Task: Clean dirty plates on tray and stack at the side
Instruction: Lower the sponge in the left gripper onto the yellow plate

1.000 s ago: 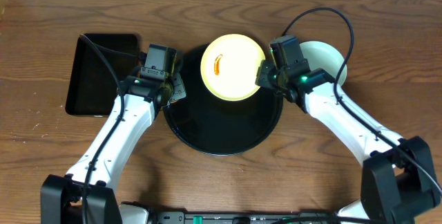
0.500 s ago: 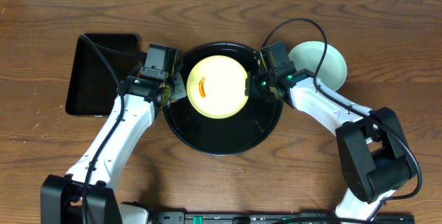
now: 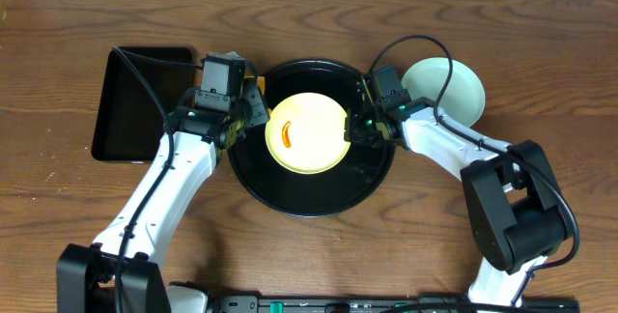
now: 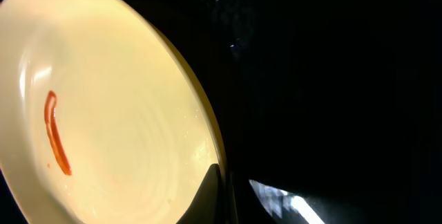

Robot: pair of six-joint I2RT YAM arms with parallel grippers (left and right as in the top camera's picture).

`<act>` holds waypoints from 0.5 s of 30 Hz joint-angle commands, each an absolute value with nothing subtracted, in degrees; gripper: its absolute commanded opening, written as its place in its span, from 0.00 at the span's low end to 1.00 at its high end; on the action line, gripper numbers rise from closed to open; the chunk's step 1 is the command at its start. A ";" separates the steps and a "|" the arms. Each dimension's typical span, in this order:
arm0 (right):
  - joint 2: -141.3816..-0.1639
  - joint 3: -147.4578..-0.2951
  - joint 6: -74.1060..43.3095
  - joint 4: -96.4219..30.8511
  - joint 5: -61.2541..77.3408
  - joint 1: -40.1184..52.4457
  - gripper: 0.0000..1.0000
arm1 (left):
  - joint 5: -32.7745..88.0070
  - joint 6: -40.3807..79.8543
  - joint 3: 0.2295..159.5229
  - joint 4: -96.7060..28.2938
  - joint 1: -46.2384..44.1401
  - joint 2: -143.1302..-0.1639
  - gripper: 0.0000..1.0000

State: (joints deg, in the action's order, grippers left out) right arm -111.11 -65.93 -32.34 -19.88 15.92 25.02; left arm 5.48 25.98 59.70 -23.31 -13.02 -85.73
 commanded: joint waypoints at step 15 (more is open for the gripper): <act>-113.62 -69.73 -30.30 -20.62 15.22 24.56 0.01 | 7.33 30.26 59.44 -13.96 -19.44 -92.64 0.08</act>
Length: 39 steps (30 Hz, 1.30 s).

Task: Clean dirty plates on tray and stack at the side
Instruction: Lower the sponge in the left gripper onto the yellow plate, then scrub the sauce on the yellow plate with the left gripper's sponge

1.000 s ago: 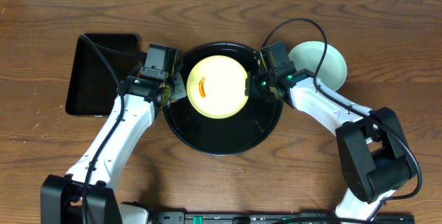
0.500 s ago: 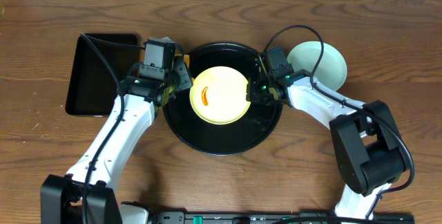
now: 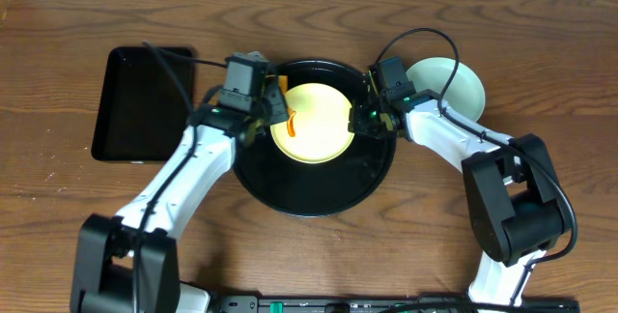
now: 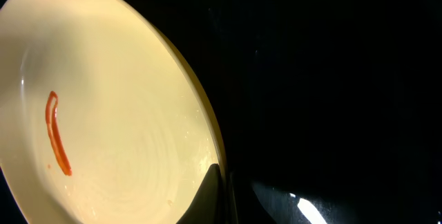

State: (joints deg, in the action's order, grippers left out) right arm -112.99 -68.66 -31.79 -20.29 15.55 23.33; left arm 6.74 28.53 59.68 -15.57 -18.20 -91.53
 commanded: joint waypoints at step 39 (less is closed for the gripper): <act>-113.62 -69.73 -30.79 -21.10 10.46 25.54 0.01 | 0.60 36.58 59.46 -12.64 -28.32 -104.49 0.08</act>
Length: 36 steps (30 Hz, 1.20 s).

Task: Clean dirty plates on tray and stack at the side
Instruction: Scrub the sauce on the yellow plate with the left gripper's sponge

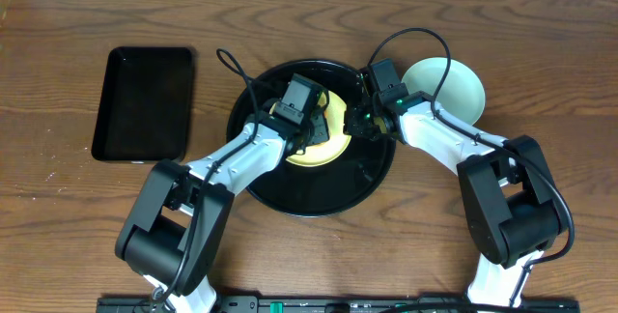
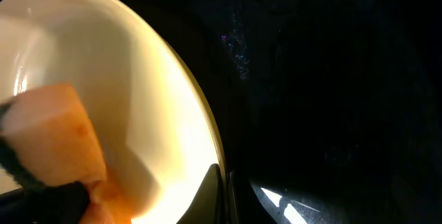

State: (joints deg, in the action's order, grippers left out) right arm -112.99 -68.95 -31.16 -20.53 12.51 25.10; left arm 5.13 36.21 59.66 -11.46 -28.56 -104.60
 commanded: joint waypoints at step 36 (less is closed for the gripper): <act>-113.62 -69.73 -30.81 -22.04 9.23 25.54 0.01 | -5.23 35.22 61.98 -21.08 -21.85 -92.68 0.08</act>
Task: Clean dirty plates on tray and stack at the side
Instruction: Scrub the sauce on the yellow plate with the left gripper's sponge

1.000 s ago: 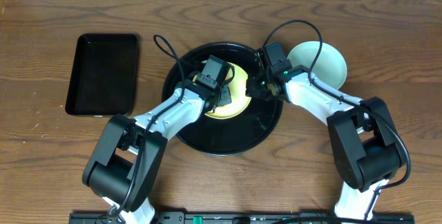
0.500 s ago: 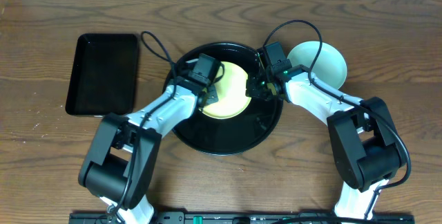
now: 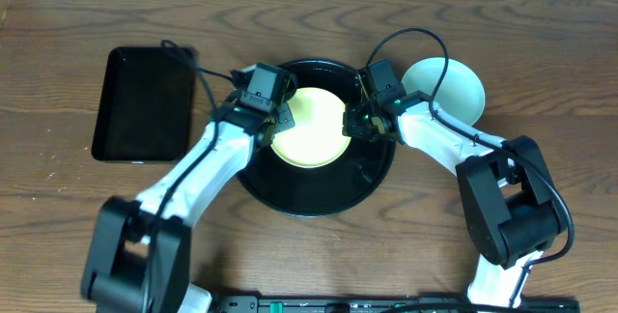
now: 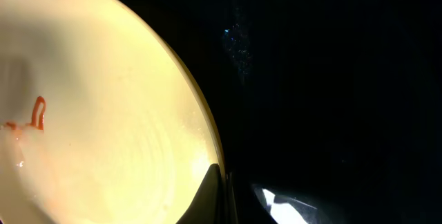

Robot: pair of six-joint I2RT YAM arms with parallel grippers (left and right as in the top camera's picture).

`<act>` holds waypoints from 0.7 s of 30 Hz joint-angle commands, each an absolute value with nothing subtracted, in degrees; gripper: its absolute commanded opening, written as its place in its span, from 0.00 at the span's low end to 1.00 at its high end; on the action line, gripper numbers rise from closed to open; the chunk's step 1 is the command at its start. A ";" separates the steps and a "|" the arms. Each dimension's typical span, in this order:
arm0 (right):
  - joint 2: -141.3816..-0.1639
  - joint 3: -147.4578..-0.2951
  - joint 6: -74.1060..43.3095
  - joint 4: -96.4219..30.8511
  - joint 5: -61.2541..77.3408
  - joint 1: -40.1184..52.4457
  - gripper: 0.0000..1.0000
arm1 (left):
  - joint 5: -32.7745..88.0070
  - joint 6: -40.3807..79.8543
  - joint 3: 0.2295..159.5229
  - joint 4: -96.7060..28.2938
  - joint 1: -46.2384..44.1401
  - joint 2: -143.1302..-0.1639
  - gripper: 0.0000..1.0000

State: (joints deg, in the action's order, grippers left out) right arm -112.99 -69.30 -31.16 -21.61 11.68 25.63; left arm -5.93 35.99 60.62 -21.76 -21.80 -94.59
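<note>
A pale yellow plate lies in the round black tray. My right gripper is shut on the plate's right rim, and in the right wrist view its fingertips pinch that rim. A short red smear remains near the plate's left side. My left gripper sits at the plate's left edge, shut on an orange sponge that is mostly hidden beneath it.
A pale green plate sits on the table to the right of the round tray, behind my right arm. A rectangular black tray lies at the far left. Cables loop over both arms.
My left gripper and sponge were over the middle of the yellow plate and are now at its left edge. The uncovered plate shows only a short red smear. The right gripper has not moved.
A long red streak ran down the plate while my right gripper held the rim and my left gripper was at the tray's left side. The left gripper was then at the plate's edge, then over the streak with the sponge. Now most of the streak is gone.
</note>
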 commanded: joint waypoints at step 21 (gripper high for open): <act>-113.62 -69.76 -30.81 -22.11 9.23 25.54 0.01 | 8.84 36.69 61.95 -9.96 -25.54 -109.84 0.08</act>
State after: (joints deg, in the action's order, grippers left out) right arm -112.99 -69.32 -31.14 -21.71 11.22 25.63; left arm 9.80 36.23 61.04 -9.15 -25.87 -107.92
